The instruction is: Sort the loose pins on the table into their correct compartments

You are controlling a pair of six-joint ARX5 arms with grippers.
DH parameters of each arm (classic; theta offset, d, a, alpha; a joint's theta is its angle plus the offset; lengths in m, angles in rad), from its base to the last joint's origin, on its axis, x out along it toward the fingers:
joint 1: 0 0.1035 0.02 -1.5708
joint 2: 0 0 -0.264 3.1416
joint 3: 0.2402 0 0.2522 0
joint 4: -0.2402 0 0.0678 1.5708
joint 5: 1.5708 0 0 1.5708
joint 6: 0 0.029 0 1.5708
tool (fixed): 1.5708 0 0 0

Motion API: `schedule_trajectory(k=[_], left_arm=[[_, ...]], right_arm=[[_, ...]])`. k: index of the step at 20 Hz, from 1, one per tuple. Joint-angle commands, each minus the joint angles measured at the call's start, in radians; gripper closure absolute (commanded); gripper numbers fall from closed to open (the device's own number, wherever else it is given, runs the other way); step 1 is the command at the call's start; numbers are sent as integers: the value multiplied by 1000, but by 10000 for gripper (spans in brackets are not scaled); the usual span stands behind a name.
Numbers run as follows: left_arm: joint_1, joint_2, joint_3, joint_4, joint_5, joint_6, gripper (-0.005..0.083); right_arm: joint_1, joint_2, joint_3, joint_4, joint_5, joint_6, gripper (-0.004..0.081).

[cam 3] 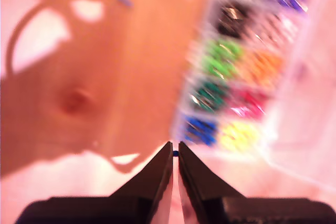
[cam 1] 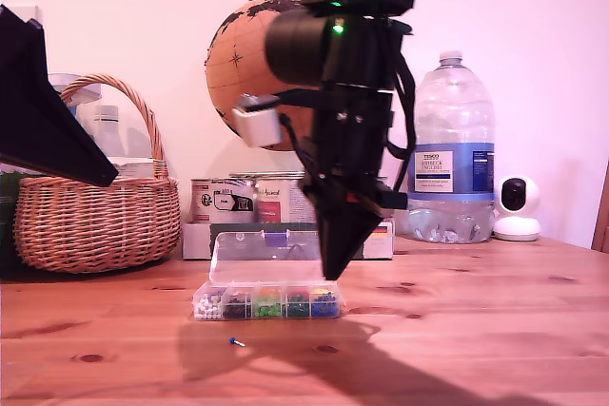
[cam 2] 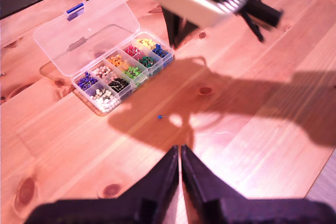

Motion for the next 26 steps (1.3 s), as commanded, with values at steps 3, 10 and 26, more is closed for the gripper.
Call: schedule_trajectory(k=[3,10,26], left_arm=[[2,-3,-8,4,3,4,795],[2,-3,-8,5,3,5,795],[2,-3,-8,5,3,4,795]], right_arm=[[2,-15,1,35,-3,5,780],[-3,5,1,71,-8,26,780],[-3,32,1,85,-34,30,780]])
